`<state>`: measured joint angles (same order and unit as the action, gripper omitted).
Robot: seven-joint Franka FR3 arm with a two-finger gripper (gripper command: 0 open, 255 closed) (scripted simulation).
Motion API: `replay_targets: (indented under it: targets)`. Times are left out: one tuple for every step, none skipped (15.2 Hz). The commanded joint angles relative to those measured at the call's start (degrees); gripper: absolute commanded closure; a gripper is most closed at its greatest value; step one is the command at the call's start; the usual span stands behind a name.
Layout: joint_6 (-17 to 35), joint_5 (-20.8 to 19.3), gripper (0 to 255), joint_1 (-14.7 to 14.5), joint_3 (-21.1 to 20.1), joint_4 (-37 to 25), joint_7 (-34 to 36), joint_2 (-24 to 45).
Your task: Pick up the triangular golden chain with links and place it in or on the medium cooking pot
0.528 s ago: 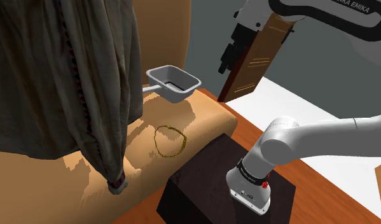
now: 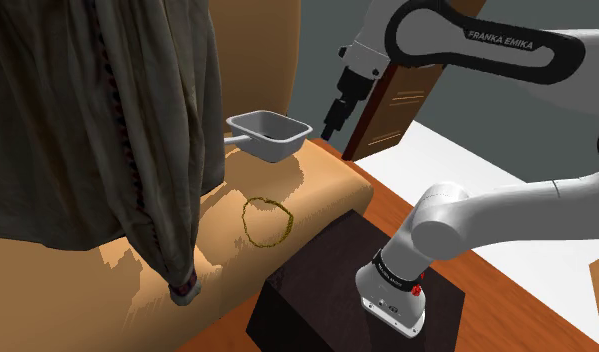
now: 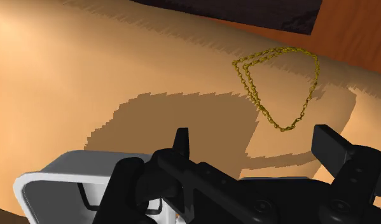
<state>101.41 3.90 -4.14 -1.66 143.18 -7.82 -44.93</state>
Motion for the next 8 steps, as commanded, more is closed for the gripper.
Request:
replay_targets:
  targets:
    - [4.15,0.25,0,-1.03,-0.43,3.07,-1.46,0.86]
    - [6.28,0.39,0,-1.55,-0.66,4.35,-2.15,1.66]
    - [8.44,0.53,0,-2.07,-0.90,5.57,-2.83,2.56]
    - [10.64,0.67,0,-2.59,-1.14,6.71,-3.52,3.56]
    - [12.87,0.81,0,-3.11,-1.38,7.79,-4.20,4.66]
    - [15.13,0.96,0,-3.63,-1.63,8.80,-4.89,5.86]
    - [17.42,1.10,0,-4.15,-1.88,9.74,-5.57,7.16]
    - [19.74,1.23,0,-4.70,-2.11,10.61,-6.23,8.58]
